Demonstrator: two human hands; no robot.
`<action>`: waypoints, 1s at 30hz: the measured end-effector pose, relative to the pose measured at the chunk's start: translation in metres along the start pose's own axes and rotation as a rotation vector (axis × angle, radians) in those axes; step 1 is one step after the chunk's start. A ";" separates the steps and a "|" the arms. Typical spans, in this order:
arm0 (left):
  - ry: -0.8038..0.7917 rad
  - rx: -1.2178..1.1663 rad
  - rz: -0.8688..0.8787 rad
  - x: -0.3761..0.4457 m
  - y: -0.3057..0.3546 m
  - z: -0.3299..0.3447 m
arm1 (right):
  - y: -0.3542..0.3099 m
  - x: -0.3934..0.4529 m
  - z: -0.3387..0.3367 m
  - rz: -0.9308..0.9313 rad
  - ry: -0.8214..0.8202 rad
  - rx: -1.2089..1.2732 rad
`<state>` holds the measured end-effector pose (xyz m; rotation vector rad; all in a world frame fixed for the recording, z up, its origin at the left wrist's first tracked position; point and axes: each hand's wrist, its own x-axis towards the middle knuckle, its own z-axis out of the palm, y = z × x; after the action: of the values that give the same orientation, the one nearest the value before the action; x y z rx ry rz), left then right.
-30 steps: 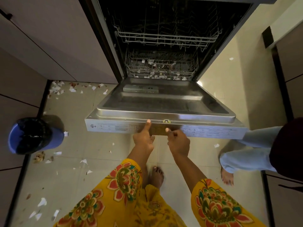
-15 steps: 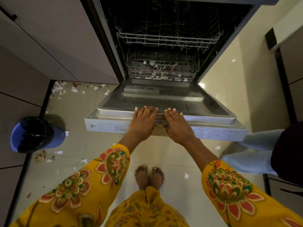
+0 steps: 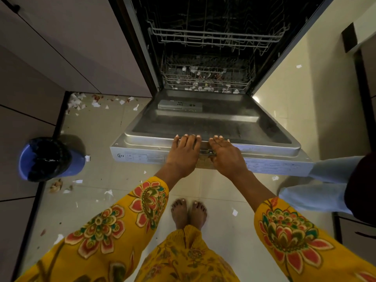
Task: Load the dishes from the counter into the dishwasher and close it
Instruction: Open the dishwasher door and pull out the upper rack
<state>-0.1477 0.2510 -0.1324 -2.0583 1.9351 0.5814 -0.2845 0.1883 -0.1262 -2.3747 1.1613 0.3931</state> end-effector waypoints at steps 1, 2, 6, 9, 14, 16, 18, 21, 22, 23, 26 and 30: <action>-0.017 0.007 -0.003 -0.002 0.001 0.005 | 0.000 -0.001 0.004 0.000 -0.009 -0.003; -0.036 0.012 -0.006 -0.003 0.003 0.009 | 0.000 -0.001 0.008 0.000 -0.018 -0.007; -0.102 0.014 -0.004 -0.009 0.008 0.029 | 0.001 -0.004 0.025 -0.015 -0.057 -0.049; -0.137 -0.002 0.017 -0.014 0.008 0.045 | 0.002 -0.007 0.037 -0.025 -0.081 -0.082; -0.233 0.011 0.079 -0.020 0.003 0.073 | 0.003 -0.002 0.057 -0.057 -0.151 -0.126; -0.278 0.012 0.095 -0.023 0.005 0.086 | 0.004 -0.002 0.068 -0.070 -0.205 -0.137; -0.324 0.002 0.104 -0.026 0.007 0.099 | 0.006 -0.002 0.082 -0.084 -0.245 -0.132; -0.377 -0.031 0.113 -0.027 0.008 0.118 | 0.007 -0.003 0.101 -0.081 -0.332 -0.162; -0.392 -0.042 0.117 -0.026 0.007 0.125 | 0.008 -0.003 0.108 -0.079 -0.358 -0.173; -0.409 -0.055 0.122 -0.025 0.007 0.131 | 0.009 -0.004 0.114 -0.075 -0.383 -0.191; -0.470 -0.065 0.141 -0.022 0.007 0.152 | 0.013 -0.005 0.135 -0.096 -0.405 -0.196; -0.531 -0.067 0.164 -0.017 0.007 0.182 | 0.021 -0.003 0.166 -0.079 -0.463 -0.154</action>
<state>-0.1753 0.3473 -0.2853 -1.5672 1.7804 1.1120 -0.3118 0.2658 -0.2718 -2.2718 0.8443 0.9739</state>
